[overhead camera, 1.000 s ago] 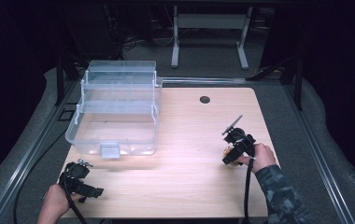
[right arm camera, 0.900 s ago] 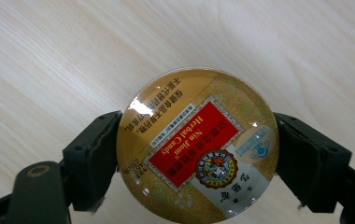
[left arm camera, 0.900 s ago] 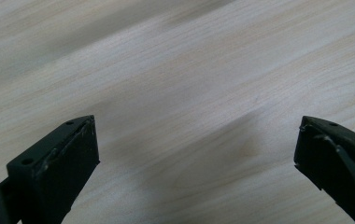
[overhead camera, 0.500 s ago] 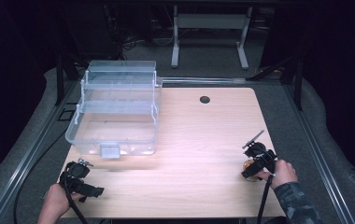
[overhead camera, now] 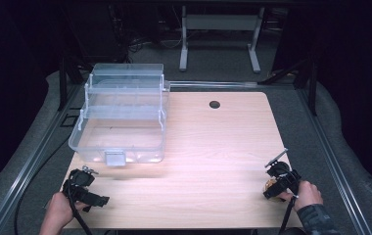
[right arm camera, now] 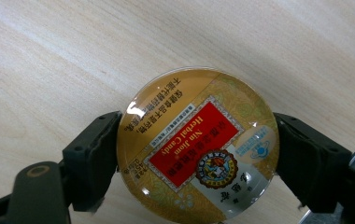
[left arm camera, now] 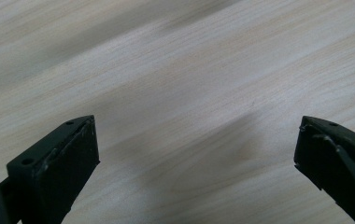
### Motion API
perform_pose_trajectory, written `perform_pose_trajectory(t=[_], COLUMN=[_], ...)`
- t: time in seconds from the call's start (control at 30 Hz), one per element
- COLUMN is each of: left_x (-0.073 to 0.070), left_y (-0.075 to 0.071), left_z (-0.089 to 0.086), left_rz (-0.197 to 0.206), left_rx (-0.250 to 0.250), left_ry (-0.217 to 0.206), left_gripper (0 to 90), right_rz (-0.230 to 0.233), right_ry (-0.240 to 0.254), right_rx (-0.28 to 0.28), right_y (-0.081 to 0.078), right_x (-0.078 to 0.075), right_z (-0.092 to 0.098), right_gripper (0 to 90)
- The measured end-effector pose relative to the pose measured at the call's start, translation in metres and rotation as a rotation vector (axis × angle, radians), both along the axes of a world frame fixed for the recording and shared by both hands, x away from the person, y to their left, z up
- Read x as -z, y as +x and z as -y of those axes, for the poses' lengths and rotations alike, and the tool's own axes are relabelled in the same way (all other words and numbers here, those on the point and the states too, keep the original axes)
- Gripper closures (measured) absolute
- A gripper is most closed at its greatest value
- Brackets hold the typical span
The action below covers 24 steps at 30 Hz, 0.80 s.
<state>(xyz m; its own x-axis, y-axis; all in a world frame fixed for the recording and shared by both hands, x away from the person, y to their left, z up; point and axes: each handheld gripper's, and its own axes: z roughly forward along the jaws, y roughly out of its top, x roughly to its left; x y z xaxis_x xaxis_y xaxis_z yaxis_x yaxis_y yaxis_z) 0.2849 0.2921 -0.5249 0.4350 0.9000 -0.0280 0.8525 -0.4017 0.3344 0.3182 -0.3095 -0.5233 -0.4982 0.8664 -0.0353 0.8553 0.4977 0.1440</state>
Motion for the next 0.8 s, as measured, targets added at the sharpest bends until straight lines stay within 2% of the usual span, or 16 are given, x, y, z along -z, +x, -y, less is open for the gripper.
perform_pose_trajectory(t=[0.03,0.07,0.1,0.4,0.5,0.63,0.77,0.8], left_x=[0.000,0.000,0.000,-0.002,-0.002,-0.004,-0.007,-0.008], left_y=[0.000,0.000,0.000,-0.001,-0.001,-0.001,-0.001,-0.001], left_z=[0.000,0.000,0.000,-0.001,-0.001,-0.002,-0.004,-0.005], left_rz=[0.000,0.000,0.000,0.002,-0.001,-0.004,-0.009,-0.010], left_rx=[-0.001,-0.003,-0.003,0.002,0.001,-0.002,-0.005,-0.003], left_ry=[-0.002,-0.003,-0.002,-0.004,-0.006,-0.006,-0.015,-0.016], left_gripper=[0.2,0.2,0.2,0.2,0.2,0.2,0.2,0.2], right_rz=[0.000,-0.022,0.003,0.003,0.024,0.040,0.057,0.068], right_ry=[0.000,-0.012,-0.002,0.011,0.036,0.042,0.075,0.057], right_rx=[0.000,-0.004,-0.001,0.014,0.021,0.024,0.025,0.021], right_y=[0.000,0.001,0.000,0.001,0.000,-0.001,-0.001,-0.001], right_x=[0.000,-0.002,0.001,0.002,-0.002,-0.008,-0.015,-0.017], right_z=[0.000,0.000,0.001,0.003,0.005,0.006,0.005,0.004], right_gripper=[19.8,19.8,19.8,17.1,12.7,6.4,5.7,5.6])
